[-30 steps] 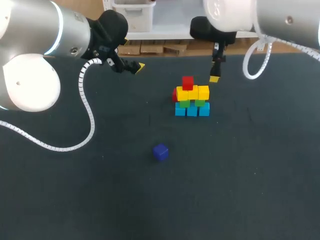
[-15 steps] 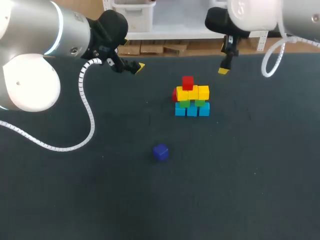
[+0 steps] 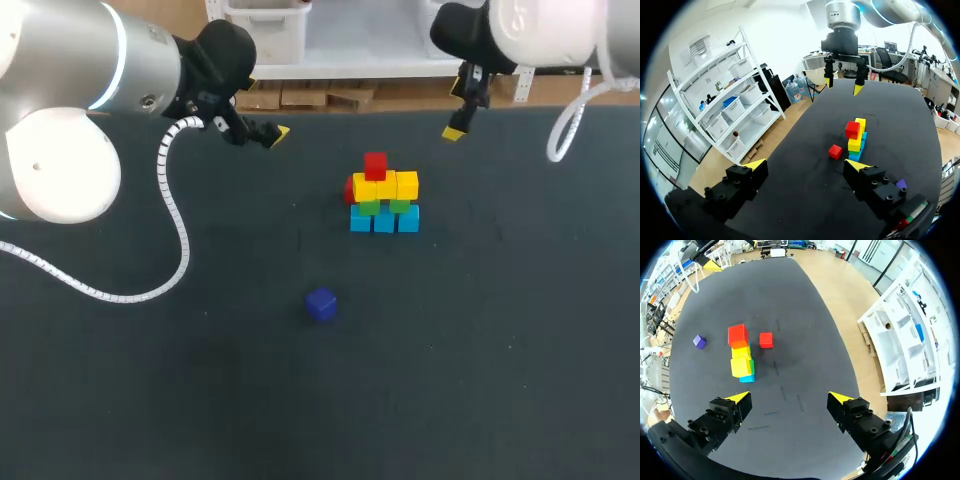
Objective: Place the blue cubes, place green cubes on the blue cubes, place the yellow cubes on the green cubes, then place the red cubes on the yellow cubes, and place purple cube on the red cubes.
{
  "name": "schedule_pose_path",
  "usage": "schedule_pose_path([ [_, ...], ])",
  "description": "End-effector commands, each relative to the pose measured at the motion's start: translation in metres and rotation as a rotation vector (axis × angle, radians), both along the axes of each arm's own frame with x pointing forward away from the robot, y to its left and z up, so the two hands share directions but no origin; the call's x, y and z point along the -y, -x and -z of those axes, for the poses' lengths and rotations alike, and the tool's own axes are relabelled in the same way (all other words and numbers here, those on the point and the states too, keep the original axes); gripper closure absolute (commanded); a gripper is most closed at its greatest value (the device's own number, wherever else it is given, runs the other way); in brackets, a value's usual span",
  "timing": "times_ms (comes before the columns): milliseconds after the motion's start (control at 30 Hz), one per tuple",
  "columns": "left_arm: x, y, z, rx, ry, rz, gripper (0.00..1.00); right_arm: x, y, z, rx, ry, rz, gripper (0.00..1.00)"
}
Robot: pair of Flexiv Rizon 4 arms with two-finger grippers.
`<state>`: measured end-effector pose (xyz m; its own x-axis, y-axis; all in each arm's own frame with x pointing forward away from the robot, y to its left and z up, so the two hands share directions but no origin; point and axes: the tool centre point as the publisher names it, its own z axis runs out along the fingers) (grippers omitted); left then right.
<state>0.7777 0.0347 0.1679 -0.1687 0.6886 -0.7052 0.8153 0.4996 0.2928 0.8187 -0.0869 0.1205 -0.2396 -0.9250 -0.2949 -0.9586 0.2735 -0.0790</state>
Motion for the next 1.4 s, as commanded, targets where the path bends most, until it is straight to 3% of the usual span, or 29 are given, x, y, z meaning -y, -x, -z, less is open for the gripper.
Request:
schedule_pose_path([
  [33,-0.001,-0.001,0.0,0.001,0.004,0.006,0.0,0.01,0.015,-0.008,0.068,-0.046,0.023,0.0],
  [600,-0.001,-0.001,0.0,0.001,0.004,0.006,0.0,0.025,0.019,-0.025,0.164,-0.153,0.102,0.0],
  [1400,-0.001,-0.001,0.0,0.001,0.004,0.006,0.0,0.069,0.03,-0.04,0.243,-0.193,0.223,0.0],
])
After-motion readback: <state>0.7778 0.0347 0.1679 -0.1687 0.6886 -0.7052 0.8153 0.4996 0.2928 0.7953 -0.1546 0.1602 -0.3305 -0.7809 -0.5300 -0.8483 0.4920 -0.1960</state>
